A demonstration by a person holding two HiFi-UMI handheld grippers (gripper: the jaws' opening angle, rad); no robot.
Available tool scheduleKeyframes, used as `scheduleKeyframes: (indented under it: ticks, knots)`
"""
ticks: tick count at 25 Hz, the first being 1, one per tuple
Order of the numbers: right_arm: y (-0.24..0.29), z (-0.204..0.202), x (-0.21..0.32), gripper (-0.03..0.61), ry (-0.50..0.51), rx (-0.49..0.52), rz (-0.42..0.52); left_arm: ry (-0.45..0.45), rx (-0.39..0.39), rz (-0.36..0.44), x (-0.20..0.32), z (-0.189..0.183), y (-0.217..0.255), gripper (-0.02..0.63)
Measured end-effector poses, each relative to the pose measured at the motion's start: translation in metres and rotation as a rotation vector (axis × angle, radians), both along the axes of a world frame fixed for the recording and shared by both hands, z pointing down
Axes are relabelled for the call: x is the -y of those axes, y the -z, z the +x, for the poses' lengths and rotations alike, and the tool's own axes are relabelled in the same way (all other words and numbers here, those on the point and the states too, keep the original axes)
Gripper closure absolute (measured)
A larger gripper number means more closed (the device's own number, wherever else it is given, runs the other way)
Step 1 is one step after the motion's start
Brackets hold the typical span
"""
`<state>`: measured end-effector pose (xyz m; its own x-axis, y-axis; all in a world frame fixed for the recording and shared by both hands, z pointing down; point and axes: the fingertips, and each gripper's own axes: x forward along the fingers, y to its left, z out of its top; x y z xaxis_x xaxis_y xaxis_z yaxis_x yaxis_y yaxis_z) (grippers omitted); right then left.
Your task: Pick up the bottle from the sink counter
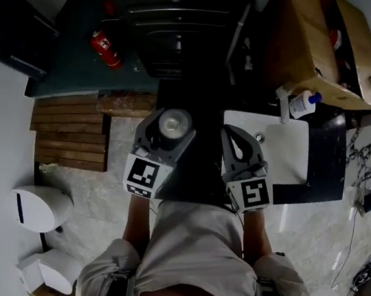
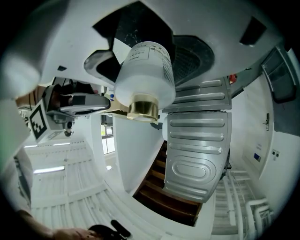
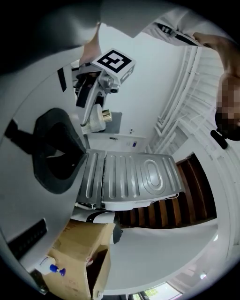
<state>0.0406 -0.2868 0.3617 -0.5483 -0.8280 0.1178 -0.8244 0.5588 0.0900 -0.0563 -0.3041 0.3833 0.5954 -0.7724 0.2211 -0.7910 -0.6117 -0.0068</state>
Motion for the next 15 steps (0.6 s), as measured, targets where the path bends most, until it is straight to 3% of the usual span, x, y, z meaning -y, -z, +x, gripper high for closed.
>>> scheduleKeyframes:
  ticks: [15]
  knots:
    - [0.006,0.0,-0.016,0.584,0.03,0.022,0.003,0.028,-0.01,0.011,-0.025,-0.001,0.013,0.291]
